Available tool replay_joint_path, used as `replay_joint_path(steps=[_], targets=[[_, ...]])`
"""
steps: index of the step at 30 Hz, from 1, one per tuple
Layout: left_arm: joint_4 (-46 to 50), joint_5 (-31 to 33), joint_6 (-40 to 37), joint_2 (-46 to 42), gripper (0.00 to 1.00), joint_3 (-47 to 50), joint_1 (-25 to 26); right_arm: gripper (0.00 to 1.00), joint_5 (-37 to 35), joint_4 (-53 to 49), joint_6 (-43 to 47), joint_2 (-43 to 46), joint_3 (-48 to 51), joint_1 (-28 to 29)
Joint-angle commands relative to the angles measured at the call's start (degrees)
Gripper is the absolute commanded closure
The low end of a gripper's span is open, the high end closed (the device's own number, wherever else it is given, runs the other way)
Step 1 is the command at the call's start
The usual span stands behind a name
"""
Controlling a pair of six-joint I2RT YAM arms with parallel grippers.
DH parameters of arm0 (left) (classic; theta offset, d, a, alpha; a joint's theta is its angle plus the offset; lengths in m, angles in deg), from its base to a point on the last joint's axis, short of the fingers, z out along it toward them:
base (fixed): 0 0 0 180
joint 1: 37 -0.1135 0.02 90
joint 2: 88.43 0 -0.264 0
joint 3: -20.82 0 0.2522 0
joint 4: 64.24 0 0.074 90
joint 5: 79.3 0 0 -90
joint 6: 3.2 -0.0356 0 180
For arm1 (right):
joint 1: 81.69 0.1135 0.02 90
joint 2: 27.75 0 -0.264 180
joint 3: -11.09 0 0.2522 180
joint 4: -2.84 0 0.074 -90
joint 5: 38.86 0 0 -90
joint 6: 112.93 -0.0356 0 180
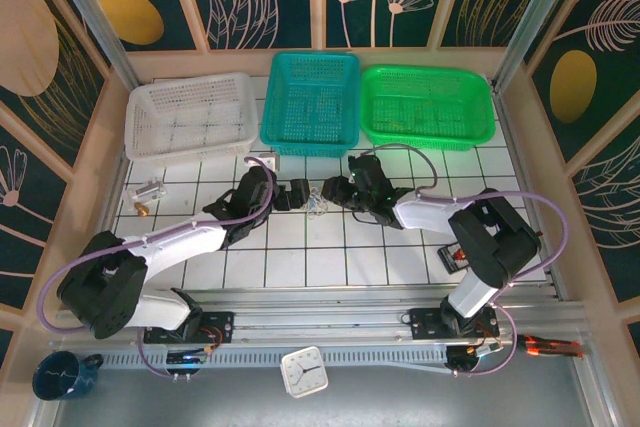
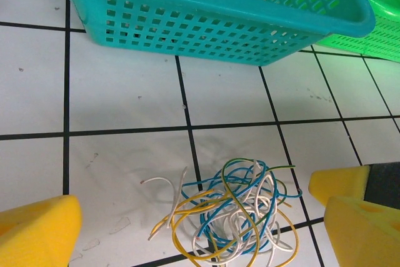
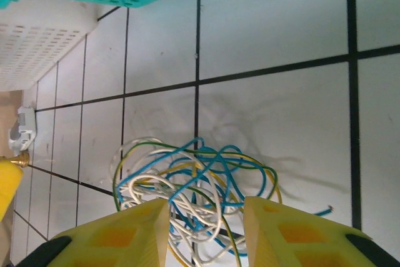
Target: Untangle the cables
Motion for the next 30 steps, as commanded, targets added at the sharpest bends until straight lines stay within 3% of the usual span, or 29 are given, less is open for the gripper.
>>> replay_joint_path(steps=[1, 11, 16, 23, 30], targets=[[-1.21, 0.48, 0.63, -0.51, 0.01, 0.71, 0.19, 0.63, 0.79, 2.98, -0.11, -0.94, -2.43, 0.20], [-1.93, 0.06, 0.90, -0.86, 0.01, 1.35, 0.17, 0.64, 0.87, 3.33, -0.39, -3.57, -3.78, 0.36], [-2.02, 0.15, 0.74, -1.45, 0.01, 1.62, 0.22, 0.73, 0.70, 3.93, -0.49, -4.61, -3.87, 0.34], [-2.71, 0.08, 0.80, -1.39, 0.01, 2.12, 0.18, 1.00, 1.38, 4.42, -0.46, -4.58, -3.49, 0.30], [-3.58, 0.15, -0.01, -1.18, 0.01, 2.42, 0.24, 1.00, 1.20, 3.13, 0.99, -0.46, -2.94, 0.20]])
